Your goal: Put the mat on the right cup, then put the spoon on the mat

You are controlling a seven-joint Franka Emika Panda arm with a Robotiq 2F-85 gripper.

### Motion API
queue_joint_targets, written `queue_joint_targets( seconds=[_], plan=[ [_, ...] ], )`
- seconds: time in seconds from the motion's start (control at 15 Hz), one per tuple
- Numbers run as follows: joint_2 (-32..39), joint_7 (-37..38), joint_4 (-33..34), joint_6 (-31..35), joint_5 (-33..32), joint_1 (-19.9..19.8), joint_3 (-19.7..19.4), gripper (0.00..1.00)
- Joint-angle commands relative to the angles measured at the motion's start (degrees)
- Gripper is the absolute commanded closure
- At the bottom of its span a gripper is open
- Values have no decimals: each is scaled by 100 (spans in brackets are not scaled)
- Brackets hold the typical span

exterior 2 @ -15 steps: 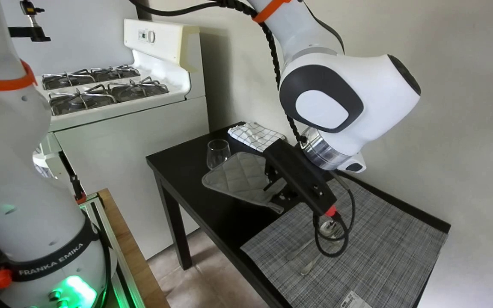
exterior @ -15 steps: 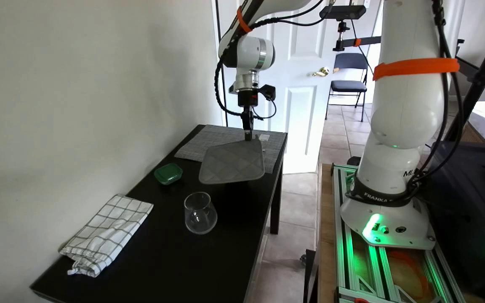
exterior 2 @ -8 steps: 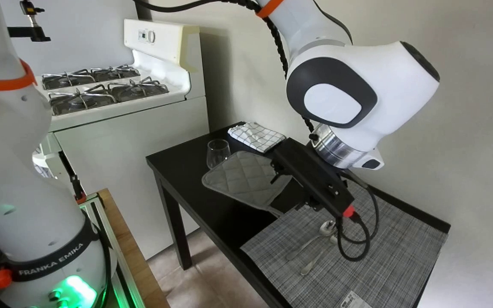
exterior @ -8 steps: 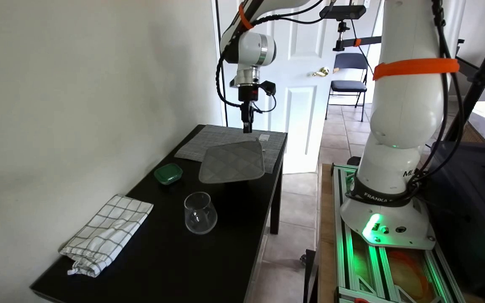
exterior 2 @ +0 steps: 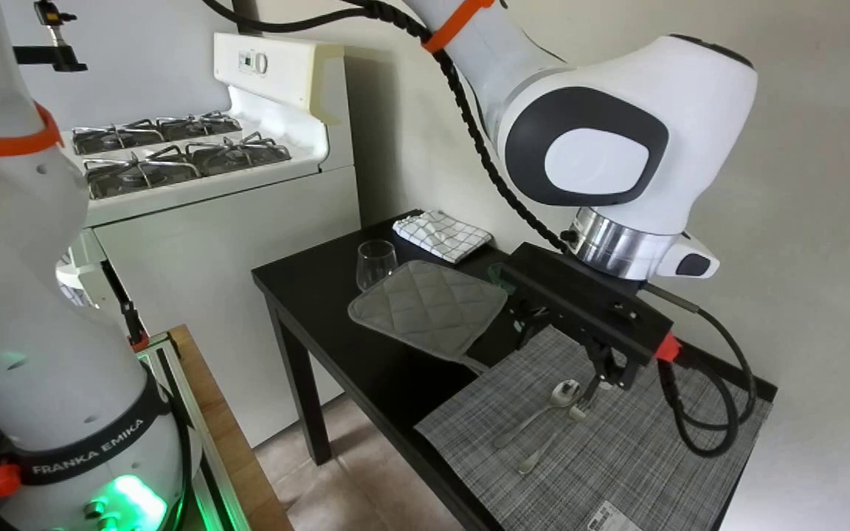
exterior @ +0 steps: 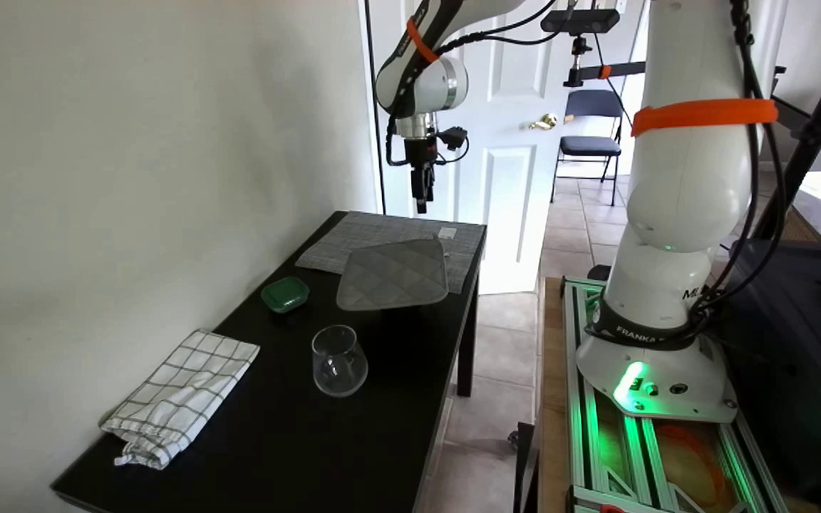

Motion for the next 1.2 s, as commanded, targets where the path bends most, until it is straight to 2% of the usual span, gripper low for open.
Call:
queue_joint_targets(
  seconds=[0.0, 0.2, 0.33, 0.8, 1.07, 1.13],
  plan=[
    [30, 800, -103, 323, -810, 121, -36, 0],
    [174, 1259, -105, 472, -1291, 137, -29, 0],
    [281, 1366, -152, 675, -1290, 86, 14, 0],
    [713, 1236, -382, 1746, -749, -130, 267, 0],
    [949, 1326, -296, 1858, -300, -229, 461, 0],
    [1004, 1318, -271, 1872, -136, -272, 530, 5]
  ],
)
